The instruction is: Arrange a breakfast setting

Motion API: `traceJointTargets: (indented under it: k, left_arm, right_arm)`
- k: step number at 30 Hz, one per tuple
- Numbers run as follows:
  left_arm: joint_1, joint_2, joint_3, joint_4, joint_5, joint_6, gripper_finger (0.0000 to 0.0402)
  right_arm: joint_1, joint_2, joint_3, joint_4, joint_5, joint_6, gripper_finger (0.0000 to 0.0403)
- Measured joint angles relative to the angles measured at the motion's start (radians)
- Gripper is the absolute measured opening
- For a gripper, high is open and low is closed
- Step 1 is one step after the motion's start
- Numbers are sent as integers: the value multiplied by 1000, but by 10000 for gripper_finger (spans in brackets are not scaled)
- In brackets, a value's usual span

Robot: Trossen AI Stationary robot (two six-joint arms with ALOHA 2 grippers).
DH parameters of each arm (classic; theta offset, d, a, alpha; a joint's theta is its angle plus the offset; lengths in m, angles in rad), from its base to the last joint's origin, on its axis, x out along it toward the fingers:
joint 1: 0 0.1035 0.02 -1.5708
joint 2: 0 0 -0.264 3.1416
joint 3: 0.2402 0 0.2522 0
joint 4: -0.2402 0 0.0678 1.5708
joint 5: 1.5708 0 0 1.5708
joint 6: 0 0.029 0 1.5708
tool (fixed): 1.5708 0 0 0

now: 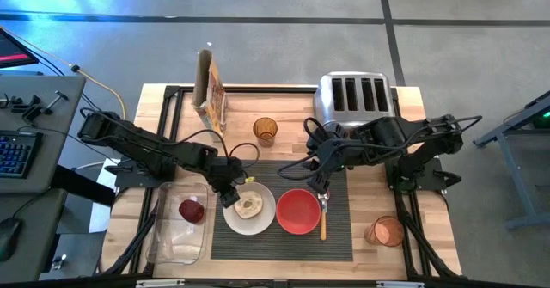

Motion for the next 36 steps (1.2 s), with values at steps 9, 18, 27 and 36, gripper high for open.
traceJointTargets:
  k: [9, 18, 27, 36]
  left_arm:
    - [0, -39, 0, 13, 15, -1, 127]
    - [-2, -121, 0, 205, 6, -27, 127]
    - [-2, -200, 0, 440, -106, 9, 127]
    - [-5, -257, 0, 561, -194, 73, 127]
  right_arm:
    - [0, 0, 0, -5, 8, -6, 154]
    - [-7, -43, 0, 10, 28, -85, 154]
    - [-47, -144, 0, 85, 46, -237, 154]
    - [-79, -293, -57, 72, 96, -324, 154]
